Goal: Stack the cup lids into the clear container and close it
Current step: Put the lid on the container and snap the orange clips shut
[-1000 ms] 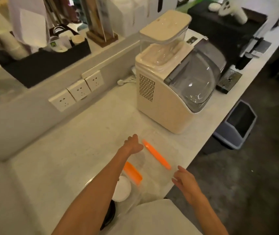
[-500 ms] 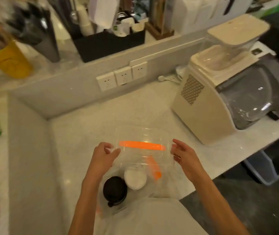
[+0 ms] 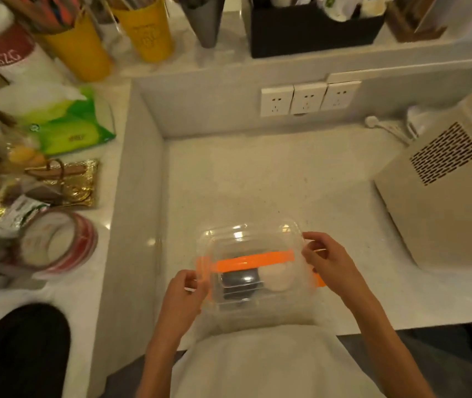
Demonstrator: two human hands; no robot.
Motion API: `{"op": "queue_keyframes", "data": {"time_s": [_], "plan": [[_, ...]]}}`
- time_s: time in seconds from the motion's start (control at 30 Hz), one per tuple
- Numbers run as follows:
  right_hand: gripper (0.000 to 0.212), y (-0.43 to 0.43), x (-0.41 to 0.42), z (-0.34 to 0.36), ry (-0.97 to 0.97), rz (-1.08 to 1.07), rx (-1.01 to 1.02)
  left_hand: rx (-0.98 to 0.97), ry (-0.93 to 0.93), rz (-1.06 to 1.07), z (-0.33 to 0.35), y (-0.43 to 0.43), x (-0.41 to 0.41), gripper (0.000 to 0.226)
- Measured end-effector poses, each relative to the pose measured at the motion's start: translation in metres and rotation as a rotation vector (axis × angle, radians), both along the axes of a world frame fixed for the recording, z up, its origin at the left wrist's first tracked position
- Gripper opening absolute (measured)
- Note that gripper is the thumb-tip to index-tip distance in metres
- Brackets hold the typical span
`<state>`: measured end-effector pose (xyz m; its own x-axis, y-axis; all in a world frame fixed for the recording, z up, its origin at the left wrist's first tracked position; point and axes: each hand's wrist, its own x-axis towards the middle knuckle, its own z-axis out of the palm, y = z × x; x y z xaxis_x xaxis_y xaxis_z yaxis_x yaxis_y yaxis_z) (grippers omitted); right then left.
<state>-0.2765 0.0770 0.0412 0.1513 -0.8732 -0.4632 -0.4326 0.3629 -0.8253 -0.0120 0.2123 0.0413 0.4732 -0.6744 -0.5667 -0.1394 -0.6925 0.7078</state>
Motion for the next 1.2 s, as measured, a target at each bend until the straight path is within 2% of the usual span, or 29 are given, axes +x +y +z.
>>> {"op": "queue_keyframes", "data": {"time_s": [0.2,0.73,1.07,1.13,1.2], "plan": [[0.029,0.020,-0.017,-0.001,0.051,-0.028,0.017,0.000,0.014,-0.040,0.001,-0.006,-0.006,0.005],[0.031,0.022,-0.025,-0.012,0.174,0.104,0.074,0.058,0.090,-0.129,-0.010,0.001,-0.001,0.023],[0.027,0.019,-0.017,-0.018,0.106,-0.006,0.084,0.074,0.092,-0.132,-0.010,-0.006,0.001,0.025],[0.024,0.020,-0.021,-0.021,0.091,0.016,0.094,0.070,0.021,-0.095,-0.008,-0.008,0.000,0.034],[0.020,0.018,-0.023,-0.023,0.068,0.006,0.111,0.058,-0.087,-0.067,-0.008,-0.013,-0.002,0.058]]}}
